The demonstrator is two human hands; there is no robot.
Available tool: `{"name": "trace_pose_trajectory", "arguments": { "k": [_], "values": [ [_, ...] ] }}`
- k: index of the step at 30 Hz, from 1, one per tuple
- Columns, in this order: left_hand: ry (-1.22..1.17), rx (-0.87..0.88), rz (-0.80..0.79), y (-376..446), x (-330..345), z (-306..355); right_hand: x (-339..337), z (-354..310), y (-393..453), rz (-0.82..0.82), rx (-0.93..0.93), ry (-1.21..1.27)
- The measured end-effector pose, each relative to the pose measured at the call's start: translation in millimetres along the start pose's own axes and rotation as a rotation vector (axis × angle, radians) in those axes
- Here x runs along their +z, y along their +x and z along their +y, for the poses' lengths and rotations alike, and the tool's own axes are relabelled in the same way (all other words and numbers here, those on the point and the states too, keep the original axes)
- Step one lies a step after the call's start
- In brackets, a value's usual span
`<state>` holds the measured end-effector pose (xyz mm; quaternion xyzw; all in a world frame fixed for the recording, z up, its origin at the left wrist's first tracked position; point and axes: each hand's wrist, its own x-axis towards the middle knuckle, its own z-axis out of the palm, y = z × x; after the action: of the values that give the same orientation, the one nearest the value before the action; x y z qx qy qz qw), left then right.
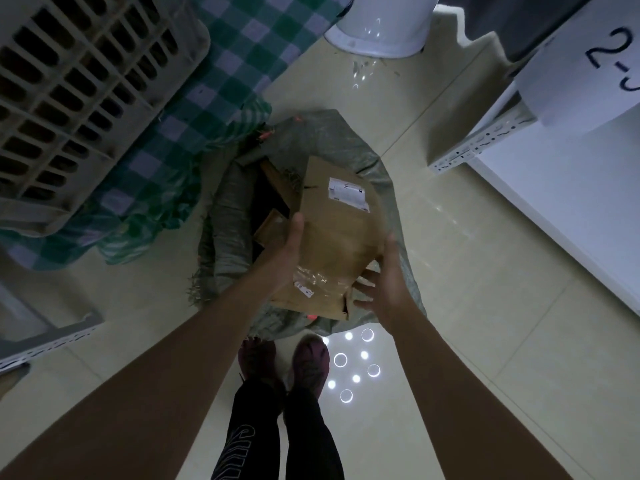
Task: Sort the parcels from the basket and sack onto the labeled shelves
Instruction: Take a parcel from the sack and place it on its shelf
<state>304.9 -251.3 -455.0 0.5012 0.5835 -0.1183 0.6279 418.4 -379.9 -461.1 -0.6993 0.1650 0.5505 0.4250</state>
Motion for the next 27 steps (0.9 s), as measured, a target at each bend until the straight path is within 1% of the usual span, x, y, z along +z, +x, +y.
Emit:
{"name": "trace_pose_trajectory", "arguments": {
  "k": [1, 3, 5, 7, 9, 12, 14, 16, 18, 20, 22, 25, 27],
  "values": [
    [0.032, -0.017, 0.003, 1, -1, -1, 1, -2, 2, -0.035, 0.05, -0.025],
    [0.07, -0.073, 0.005, 4, -3, -4, 1, -2, 11, -0.013, 0.106, -0.098],
    [0.09, -0.112, -0.009, 8, -7, -8, 2, 2, 16, 0.038, 0.115, -0.13],
    [0.094, -0.122, -0.016, 10, -11, -11, 3, 7, 19, 0.064, 0.105, -0.088],
    [0.068, -0.074, 0.011, 12, -11, -13, 7, 13, 18, 0.071, 0.035, -0.056],
    [0.084, 0.03, 0.067, 15, -13, -14, 15, 15, 9, 0.104, -0.124, -0.13],
    [0.082, 0.087, 0.123, 13, -20, -8, 22, 17, 2, 0.076, -0.162, -0.137],
    [0.074, 0.151, 0.17, 8, -32, 1, 30, 19, -10, 0.006, -0.142, -0.046],
    [0.1, 0.219, 0.202, 1, -43, 13, 39, 23, -26, -0.116, -0.084, 0.106],
    [0.17, 0.314, 0.23, -5, -48, 24, 49, 29, -40, -0.231, -0.033, 0.257],
    [0.265, 0.435, 0.257, -8, -49, 30, 56, 33, -49, -0.296, 0.01, 0.403],
    [0.436, 0.566, 0.244, -4, -46, 31, 62, 35, -43, -0.289, 0.068, 0.529],
    [0.566, 0.561, 0.193, 2, -41, 25, 63, 36, -34, -0.232, 0.119, 0.562]
  ]
}}
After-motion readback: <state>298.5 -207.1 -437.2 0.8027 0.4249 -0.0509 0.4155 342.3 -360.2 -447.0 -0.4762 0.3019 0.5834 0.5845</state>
